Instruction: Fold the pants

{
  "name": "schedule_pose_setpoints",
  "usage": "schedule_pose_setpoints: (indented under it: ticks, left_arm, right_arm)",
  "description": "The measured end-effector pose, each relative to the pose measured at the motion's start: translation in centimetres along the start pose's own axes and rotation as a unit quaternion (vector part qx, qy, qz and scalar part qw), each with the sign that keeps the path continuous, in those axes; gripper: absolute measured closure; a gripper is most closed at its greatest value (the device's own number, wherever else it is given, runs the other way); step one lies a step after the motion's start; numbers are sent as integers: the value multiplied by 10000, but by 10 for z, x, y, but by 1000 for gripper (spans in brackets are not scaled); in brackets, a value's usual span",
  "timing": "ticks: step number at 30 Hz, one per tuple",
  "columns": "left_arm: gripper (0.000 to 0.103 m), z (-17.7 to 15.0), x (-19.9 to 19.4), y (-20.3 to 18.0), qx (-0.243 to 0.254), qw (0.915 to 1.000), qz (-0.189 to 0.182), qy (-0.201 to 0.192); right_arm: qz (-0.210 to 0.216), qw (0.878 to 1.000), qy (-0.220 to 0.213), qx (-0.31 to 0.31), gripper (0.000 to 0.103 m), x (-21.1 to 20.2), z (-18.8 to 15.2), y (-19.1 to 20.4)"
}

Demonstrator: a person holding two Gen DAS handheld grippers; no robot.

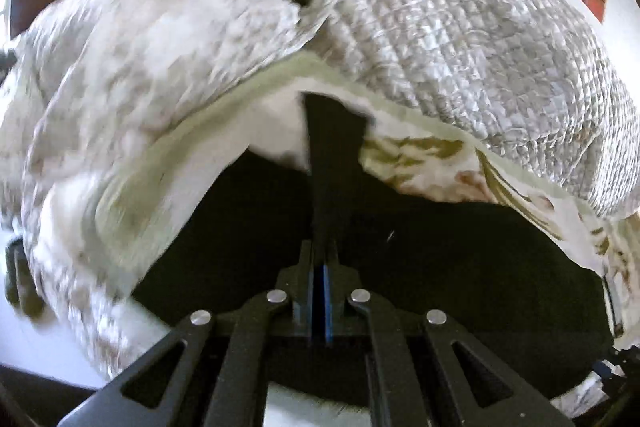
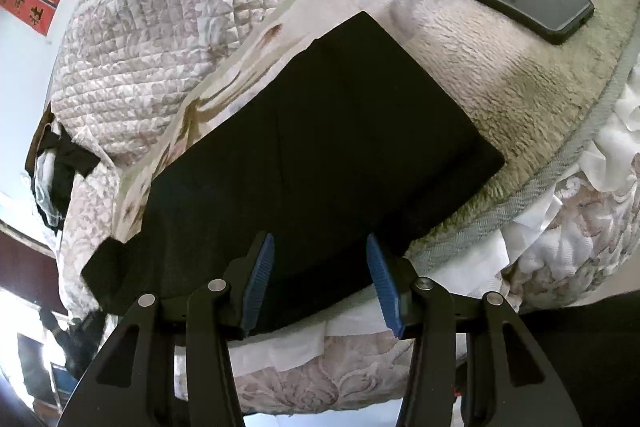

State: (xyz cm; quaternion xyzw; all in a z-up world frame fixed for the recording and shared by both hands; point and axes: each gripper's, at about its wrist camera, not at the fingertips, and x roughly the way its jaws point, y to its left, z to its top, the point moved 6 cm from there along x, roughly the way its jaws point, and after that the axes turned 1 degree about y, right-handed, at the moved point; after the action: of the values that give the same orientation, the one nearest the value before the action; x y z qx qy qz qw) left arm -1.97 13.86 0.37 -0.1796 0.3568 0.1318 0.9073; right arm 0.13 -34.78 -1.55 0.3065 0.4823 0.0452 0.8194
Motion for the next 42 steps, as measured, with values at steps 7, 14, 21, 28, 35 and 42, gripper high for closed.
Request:
schedule_pose_setpoints:
  ticks: [7, 14, 21, 28, 35, 42]
  left_arm:
    - [85, -8, 12, 24, -611, 9976, -232, 241]
    - [78, -7, 21, 29, -1037, 9929, -519, 273]
    - [79, 4, 30, 23, -921, 9949, -351, 206]
    - [99, 9, 32, 22, -708, 9971, -119, 236]
    - [99, 17, -16, 19, -608, 9978, -40, -250]
    - [99, -20, 9, 38, -752, 9962, 142, 417]
  right_arm:
    - [56, 10000, -19, 71, 54, -4, -2, -1]
    - [60, 9996, -244, 148, 54, -5, 1, -7]
    - [72, 9977, -604, 288, 54, -5, 15, -13]
    - [-39, 9960, -854, 270, 97, -5, 29, -16]
    - [241, 9941, -1057, 92, 99, -38, 38, -1]
    - [-299, 9976, -495, 375, 99, -11, 23, -34]
